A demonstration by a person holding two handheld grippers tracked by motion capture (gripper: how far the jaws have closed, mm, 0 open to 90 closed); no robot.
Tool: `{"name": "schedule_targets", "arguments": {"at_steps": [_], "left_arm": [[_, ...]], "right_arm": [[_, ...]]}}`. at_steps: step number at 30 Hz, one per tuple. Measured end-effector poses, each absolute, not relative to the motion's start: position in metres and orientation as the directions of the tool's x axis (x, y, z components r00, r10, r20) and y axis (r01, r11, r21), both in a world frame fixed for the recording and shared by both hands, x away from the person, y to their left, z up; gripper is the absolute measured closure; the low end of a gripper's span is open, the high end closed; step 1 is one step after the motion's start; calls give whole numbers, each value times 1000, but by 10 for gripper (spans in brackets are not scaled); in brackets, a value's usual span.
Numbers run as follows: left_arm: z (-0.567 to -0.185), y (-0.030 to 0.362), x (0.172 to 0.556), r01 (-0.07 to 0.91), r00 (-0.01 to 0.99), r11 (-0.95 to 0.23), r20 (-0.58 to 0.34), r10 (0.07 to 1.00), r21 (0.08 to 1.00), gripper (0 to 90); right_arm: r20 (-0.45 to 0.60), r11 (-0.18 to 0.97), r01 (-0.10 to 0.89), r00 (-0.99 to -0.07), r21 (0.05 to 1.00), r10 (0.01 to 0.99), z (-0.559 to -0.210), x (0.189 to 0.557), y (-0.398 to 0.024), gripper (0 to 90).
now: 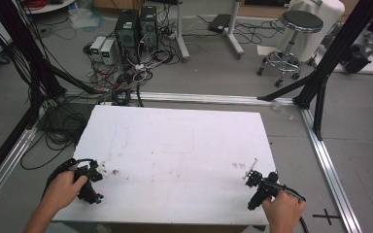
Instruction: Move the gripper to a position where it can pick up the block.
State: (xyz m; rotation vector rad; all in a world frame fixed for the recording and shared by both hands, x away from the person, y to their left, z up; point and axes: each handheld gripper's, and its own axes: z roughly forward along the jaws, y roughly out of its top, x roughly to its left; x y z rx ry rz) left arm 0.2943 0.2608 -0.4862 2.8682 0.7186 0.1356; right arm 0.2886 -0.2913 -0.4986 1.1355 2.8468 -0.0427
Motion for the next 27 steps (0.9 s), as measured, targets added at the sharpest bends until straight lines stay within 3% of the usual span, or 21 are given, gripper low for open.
{"name": "schedule_targets", "arguments": {"at_steps": [27], "left_arm": [[-478,274,299,277,959,-945,16,285,175,233]], "right_arm": [[-75,735,678,-733,4,677,-499,290,-287,20]]}}
